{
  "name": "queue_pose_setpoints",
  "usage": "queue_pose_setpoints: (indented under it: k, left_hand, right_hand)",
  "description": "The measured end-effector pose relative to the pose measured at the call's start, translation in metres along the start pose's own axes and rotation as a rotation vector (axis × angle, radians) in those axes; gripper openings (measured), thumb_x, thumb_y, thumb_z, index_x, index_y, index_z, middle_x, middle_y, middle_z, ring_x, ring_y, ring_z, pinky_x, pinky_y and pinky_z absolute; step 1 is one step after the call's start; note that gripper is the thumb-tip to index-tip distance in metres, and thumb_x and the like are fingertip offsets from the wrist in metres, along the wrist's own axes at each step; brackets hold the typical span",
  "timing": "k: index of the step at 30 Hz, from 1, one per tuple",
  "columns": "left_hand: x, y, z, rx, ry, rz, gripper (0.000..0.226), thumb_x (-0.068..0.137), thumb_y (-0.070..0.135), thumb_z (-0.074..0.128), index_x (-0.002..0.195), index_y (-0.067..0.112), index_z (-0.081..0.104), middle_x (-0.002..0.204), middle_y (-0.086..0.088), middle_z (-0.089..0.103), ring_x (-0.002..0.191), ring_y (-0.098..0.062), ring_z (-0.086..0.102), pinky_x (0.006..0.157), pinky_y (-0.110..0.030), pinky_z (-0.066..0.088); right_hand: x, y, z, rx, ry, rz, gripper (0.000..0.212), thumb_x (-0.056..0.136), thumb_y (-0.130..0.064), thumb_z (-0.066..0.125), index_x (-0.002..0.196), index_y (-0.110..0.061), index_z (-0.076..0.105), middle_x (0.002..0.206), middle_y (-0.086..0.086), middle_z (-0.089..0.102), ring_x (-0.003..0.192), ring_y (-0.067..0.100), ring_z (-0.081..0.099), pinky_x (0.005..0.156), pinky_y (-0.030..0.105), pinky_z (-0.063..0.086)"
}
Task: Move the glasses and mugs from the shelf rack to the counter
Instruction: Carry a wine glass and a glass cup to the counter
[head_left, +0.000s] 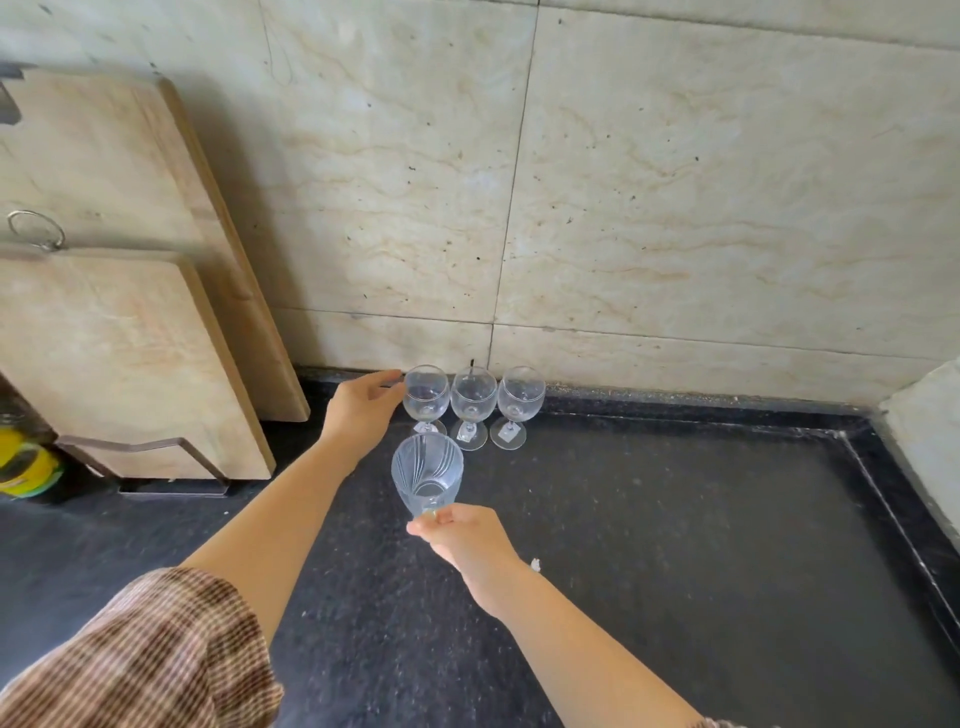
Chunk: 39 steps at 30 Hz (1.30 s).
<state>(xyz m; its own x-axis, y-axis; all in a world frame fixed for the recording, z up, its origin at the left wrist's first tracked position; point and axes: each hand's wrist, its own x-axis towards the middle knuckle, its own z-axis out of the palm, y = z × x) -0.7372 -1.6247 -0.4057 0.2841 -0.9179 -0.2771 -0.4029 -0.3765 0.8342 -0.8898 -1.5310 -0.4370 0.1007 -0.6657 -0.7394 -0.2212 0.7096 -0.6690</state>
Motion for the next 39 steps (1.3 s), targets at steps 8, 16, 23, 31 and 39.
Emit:
queue_pose_setpoints:
  k: [8,16,23,31,39]
  left_hand:
    - [-0.001,-0.005,0.001,-0.052,-0.034,0.018,0.035,0.091,0.033,0.059,0.126,0.024,0.063,0.111,-0.005,0.070,0.098,-0.021,0.063,0.086,-0.036,0.053]
    - [-0.005,-0.005,0.002,-0.051,-0.032,0.027,0.039,0.091,0.033,0.060,0.128,0.023,0.061,0.115,-0.006,0.069,0.095,-0.020,0.063,0.088,-0.038,0.054]
    - [-0.039,-0.015,-0.018,-0.045,0.022,-0.018,0.041,0.093,0.036,0.056,0.130,0.020,0.058,0.120,-0.007,0.066,0.104,-0.022,0.062,0.091,-0.040,0.052]
    - [-0.141,-0.022,-0.062,0.072,0.136,-0.015,0.035,0.096,0.035,0.050,0.126,0.019,0.059,0.120,-0.006,0.064,0.090,-0.021,0.058,0.070,-0.028,0.045]
    - [-0.324,-0.069,-0.089,0.256,0.336,-0.021,0.039,0.097,0.033,0.046,0.133,0.019,0.050,0.130,-0.006,0.052,0.085,-0.016,0.060,0.069,-0.026,0.049]
  right_hand:
    - [0.005,0.001,0.027,0.103,0.021,-0.011,0.012,0.080,-0.029,0.075,0.080,-0.018,0.069,0.092,0.004,0.066,0.086,0.013,0.059,0.078,0.023,0.041]
    - [0.001,-0.004,0.025,0.057,0.010,-0.012,0.018,0.082,-0.029,0.074,0.093,-0.015,0.070,0.099,-0.002,0.067,0.097,0.012,0.062,0.080,0.023,0.037]
    - [-0.023,-0.011,0.018,-0.139,0.153,-0.176,0.037,0.081,-0.031,0.072,0.103,-0.002,0.072,0.103,0.007,0.071,0.095,0.022,0.065,0.071,0.026,0.048]
    - [-0.090,-0.010,0.018,-0.465,0.186,-0.433,0.035,0.085,-0.032,0.066,0.114,-0.012,0.066,0.117,0.002,0.066,0.095,0.016,0.060,0.075,0.027,0.046]
    - [-0.195,0.052,0.045,-0.837,0.042,-0.737,0.029,0.089,-0.034,0.061,0.113,-0.017,0.061,0.118,0.001,0.063,0.104,0.019,0.060,0.082,0.031,0.047]
